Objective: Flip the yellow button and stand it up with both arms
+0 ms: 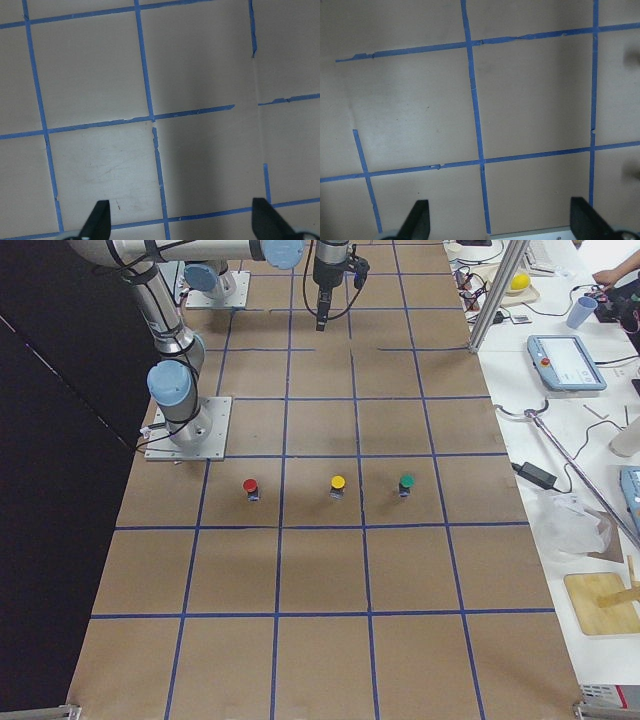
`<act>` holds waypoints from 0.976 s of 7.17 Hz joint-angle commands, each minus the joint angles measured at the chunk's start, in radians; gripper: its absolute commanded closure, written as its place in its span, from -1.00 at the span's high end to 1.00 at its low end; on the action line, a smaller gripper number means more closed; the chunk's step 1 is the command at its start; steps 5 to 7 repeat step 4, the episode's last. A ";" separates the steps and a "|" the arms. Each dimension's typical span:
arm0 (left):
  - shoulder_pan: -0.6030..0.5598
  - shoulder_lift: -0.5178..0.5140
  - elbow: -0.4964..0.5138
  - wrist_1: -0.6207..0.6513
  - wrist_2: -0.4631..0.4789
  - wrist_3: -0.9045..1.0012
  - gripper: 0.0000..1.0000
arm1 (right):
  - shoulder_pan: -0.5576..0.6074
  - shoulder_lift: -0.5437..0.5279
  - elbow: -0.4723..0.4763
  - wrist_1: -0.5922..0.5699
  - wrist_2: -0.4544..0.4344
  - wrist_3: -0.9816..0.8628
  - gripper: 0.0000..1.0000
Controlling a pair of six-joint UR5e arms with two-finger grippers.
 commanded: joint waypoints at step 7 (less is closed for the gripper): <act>0.028 0.000 0.000 -0.012 0.002 -0.063 0.99 | -0.001 -0.004 -0.005 -0.002 0.012 -0.002 1.00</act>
